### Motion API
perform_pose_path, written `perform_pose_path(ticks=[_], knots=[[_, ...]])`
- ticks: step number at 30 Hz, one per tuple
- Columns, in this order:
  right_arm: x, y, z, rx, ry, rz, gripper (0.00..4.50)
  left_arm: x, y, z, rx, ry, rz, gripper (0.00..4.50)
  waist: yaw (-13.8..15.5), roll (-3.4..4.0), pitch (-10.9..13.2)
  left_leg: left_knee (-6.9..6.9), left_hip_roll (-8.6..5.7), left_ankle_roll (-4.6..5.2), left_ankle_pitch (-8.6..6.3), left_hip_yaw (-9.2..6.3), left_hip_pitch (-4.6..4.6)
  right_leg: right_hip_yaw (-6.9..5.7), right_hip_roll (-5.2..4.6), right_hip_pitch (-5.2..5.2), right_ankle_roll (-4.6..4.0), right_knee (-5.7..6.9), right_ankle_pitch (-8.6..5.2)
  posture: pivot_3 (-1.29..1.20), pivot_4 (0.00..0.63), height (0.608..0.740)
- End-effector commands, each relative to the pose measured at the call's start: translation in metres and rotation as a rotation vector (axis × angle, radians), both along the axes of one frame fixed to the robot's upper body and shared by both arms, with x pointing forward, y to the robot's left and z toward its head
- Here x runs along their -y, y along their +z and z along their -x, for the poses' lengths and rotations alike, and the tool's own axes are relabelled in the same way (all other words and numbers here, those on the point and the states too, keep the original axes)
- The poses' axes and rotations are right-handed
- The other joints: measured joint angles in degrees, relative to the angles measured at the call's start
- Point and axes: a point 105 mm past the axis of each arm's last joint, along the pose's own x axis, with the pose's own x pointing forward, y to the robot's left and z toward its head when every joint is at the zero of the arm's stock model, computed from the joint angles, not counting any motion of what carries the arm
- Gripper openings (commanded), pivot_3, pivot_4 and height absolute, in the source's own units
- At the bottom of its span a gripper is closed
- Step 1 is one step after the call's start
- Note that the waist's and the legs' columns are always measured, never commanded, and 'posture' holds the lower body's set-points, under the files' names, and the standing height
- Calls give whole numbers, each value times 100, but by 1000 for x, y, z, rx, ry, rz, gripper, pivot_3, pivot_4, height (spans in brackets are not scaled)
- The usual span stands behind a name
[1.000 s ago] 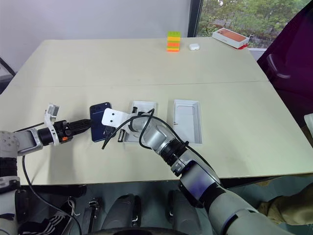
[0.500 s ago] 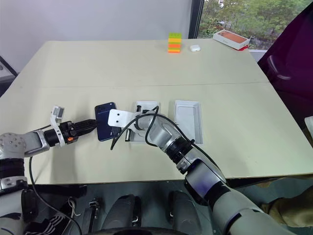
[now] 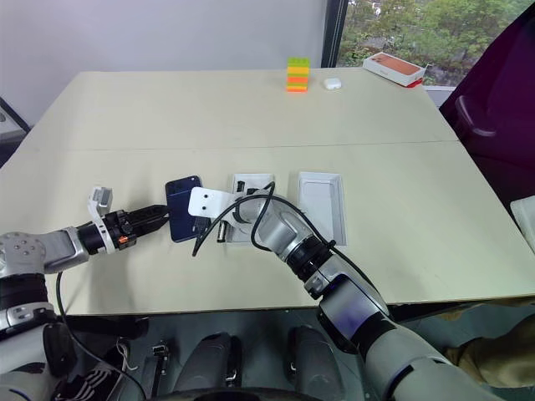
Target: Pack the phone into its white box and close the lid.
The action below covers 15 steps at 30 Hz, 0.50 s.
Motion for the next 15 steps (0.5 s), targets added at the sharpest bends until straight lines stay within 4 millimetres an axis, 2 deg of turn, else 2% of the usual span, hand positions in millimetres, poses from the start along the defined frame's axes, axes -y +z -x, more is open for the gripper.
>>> perform_pose_path(ticks=[1,4,8,12,15], knots=[[-10,-4,11,-17,48,-2,57,21,17,-2,26,-69,171,3031,1,-2,0,0,0,0,0,-2,-1,-2,0,0,0,0,0,0,150,740],[-8,-4,9,-12,43,0,57,28,-1,1,-32,-91,25,3031,4,-2,0,0,-1,0,0,-9,-4,-6,0,-1,0,-1,0,0,150,740],[-7,-3,8,-10,39,-1,57,22,9,-5,-10,-45,95,3031,4,-2,0,0,-1,0,0,-11,-3,-6,-6,0,0,0,0,0,150,740],[-7,-3,8,-9,38,-1,57,25,14,-5,1,-47,132,3031,0,-2,0,0,-2,0,0,-14,-4,-9,-5,0,0,0,0,0,150,740],[-8,-4,9,-11,39,-3,57,27,11,-8,-12,-24,109,3031,3,-2,0,0,-2,0,0,-15,-4,-9,-11,0,1,-1,0,0,150,740]])
